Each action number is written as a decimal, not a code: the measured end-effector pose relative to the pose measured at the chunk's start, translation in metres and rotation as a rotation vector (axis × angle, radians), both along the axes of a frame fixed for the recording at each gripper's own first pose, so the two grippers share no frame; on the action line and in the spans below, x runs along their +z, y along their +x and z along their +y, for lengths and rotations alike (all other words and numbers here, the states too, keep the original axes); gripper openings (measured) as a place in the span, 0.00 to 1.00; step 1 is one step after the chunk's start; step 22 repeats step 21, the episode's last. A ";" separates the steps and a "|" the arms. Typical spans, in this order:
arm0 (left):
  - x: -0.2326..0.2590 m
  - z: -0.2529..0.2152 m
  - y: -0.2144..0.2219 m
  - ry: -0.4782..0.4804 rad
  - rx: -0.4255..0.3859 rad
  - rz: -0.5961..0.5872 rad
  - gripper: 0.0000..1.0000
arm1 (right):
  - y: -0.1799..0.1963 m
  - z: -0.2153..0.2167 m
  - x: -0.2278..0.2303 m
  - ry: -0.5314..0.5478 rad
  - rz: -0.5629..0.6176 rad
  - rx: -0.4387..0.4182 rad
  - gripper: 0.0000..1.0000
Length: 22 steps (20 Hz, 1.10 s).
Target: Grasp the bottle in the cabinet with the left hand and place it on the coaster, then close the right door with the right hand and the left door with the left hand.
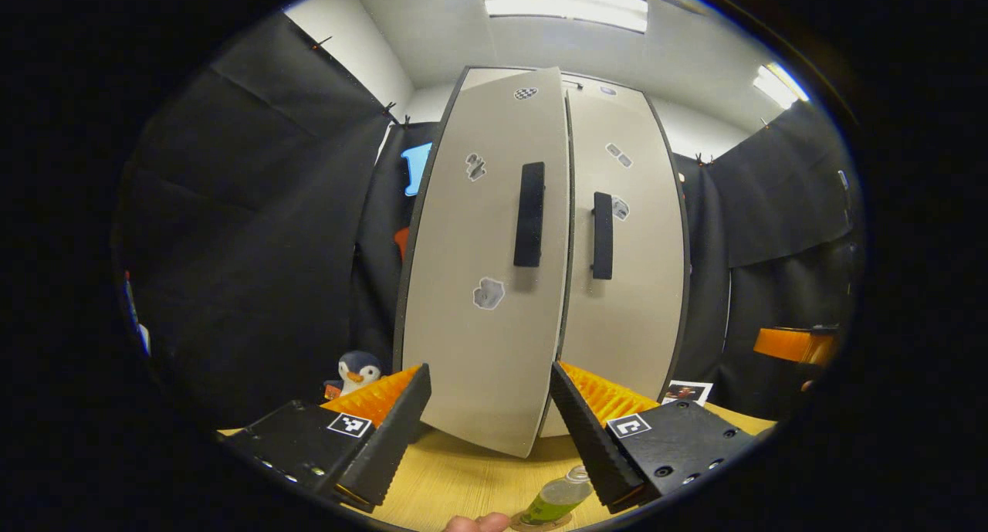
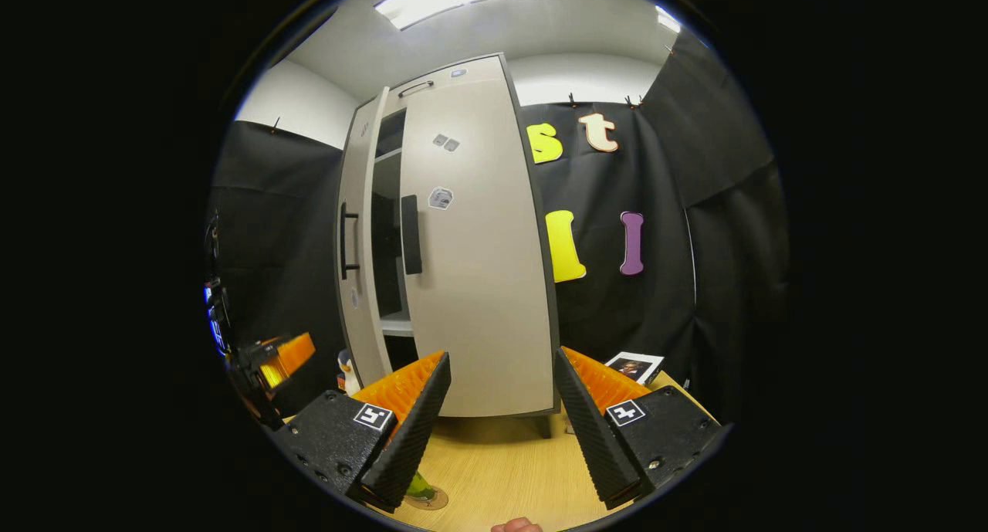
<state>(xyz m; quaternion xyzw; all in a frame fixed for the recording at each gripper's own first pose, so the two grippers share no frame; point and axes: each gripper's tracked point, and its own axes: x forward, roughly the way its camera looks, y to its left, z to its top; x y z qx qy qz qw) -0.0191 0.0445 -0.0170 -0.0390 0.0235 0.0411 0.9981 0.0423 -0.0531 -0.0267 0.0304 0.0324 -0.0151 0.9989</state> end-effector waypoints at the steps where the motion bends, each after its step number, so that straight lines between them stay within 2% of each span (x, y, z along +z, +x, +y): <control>1: -0.006 -0.001 -0.004 -0.007 0.008 0.009 0.95 | 0.000 -0.001 -0.003 -0.002 0.005 -0.002 0.83; 2: -0.013 -0.003 -0.008 -0.016 0.010 0.019 0.99 | 0.000 -0.002 -0.007 0.000 0.013 -0.004 0.83; 3: -0.018 -0.005 -0.010 -0.024 0.008 0.027 0.95 | 0.000 -0.001 -0.010 0.004 0.020 -0.003 0.83; 10: -0.038 0.001 -0.014 -0.010 0.029 0.056 0.95 | -0.002 0.009 -0.036 0.004 0.081 0.017 0.83; 22: -0.035 0.001 -0.016 0.041 0.015 0.054 0.95 | 0.000 0.020 -0.038 -0.005 0.103 0.051 0.83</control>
